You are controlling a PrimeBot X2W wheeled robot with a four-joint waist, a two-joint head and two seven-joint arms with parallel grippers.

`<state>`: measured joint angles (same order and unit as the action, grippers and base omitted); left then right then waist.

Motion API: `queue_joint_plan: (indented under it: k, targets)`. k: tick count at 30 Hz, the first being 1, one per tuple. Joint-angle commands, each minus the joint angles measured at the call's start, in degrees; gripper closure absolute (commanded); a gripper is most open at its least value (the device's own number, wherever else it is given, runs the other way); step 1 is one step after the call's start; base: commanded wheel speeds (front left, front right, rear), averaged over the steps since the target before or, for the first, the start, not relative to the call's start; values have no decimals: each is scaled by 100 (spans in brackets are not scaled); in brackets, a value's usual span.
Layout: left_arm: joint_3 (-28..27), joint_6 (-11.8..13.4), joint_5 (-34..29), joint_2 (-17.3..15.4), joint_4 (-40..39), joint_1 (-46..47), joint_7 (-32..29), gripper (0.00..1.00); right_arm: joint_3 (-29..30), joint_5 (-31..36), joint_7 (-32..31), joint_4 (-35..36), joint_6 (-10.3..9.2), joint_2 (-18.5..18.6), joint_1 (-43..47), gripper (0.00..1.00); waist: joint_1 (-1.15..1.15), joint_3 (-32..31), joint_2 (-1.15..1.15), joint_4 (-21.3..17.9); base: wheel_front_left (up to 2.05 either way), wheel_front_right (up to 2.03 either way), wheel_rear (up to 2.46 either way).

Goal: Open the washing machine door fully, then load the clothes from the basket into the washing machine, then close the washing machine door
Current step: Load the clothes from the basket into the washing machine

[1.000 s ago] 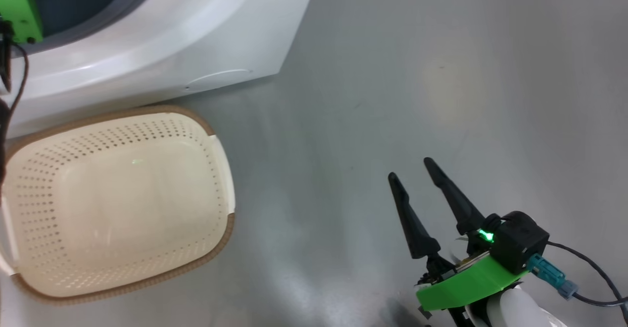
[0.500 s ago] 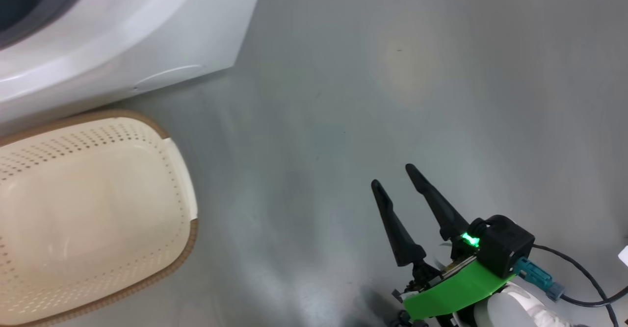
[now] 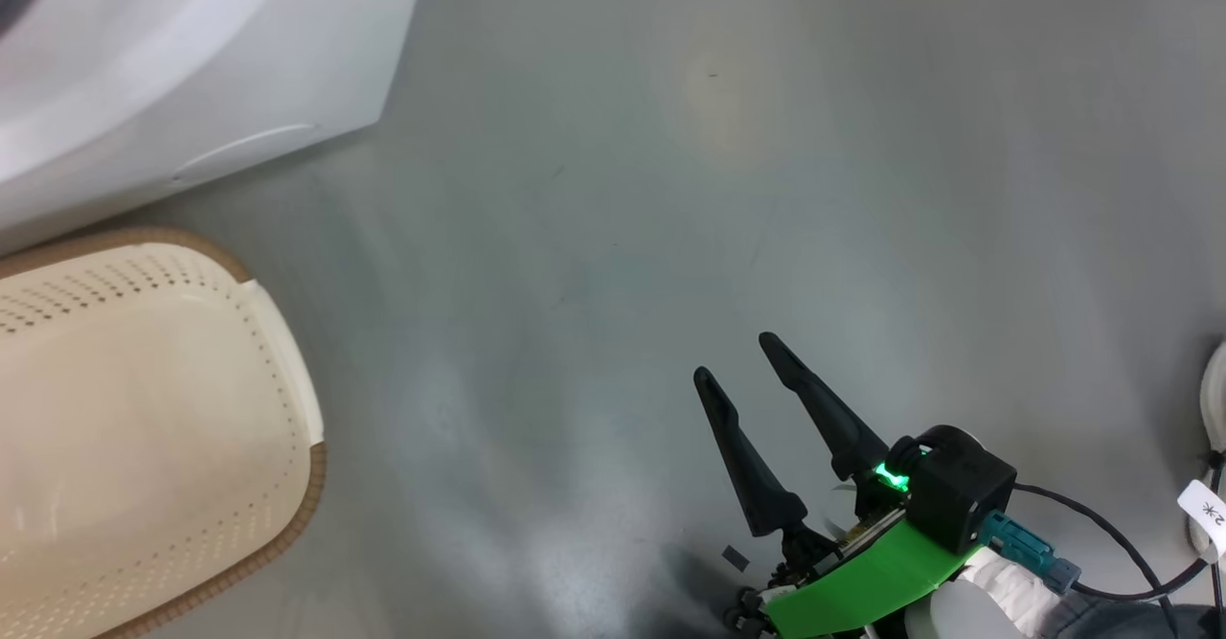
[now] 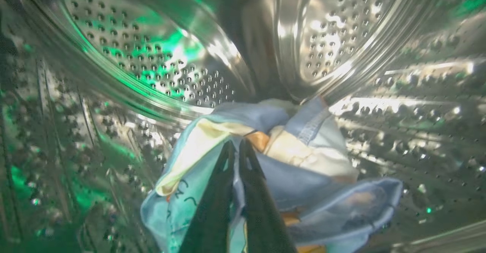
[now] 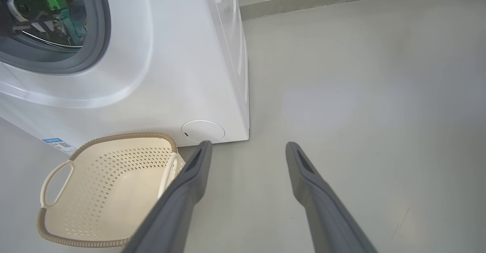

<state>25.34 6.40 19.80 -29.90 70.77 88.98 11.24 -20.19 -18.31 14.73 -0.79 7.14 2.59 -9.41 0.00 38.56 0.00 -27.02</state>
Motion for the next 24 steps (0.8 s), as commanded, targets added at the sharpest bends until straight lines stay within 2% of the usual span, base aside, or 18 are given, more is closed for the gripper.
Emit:
queue_joint_plan:
  k: [1, 4, 5, 7, 8, 14, 20, 24]
  targets:
    - [-12, -43, -13, -253, -65, 151, -44, 100, -125, -91, 27, 112, 35, 29, 127, 0, 0, -2, 0, -52, 0, 0, 0]
    - [3, -65, 22, -230, 28, 197, -247, 100, -104, -89, 27, 112, 35, 29, 176, 0, 0, -22, 0, -62, 0, 0, 0]
    - [12, -76, 33, -213, 58, 203, -337, 89, -95, -87, 27, 109, 35, 29, 186, 0, 0, -30, 0, -55, 0, 0, 0]
    - [130, -90, -45, -176, 110, 195, -546, 56, -68, -87, 27, 97, 35, 29, 198, 0, 0, -53, 0, -27, 0, 0, 0]
    - [187, -73, -92, -164, 120, 206, -585, 0, -63, -92, 27, 98, 35, 29, 191, 0, 0, -63, 0, -9, 0, 0, 0]
    - [167, 84, 16, 87, 171, 112, -593, 0, -14, -82, 27, 78, 35, 29, 133, 0, 0, -260, 0, 130, 0, 0, 0]
    - [146, 434, 116, 400, 223, -247, -490, 0, 153, -26, 27, 23, 35, 29, 201, 0, 0, -581, 0, 358, 0, 0, 0]
    - [74, 570, 250, 594, 245, -517, -377, 0, 227, 11, 27, -1, 35, 29, 216, 0, 0, -817, 0, 510, 0, 0, 0]
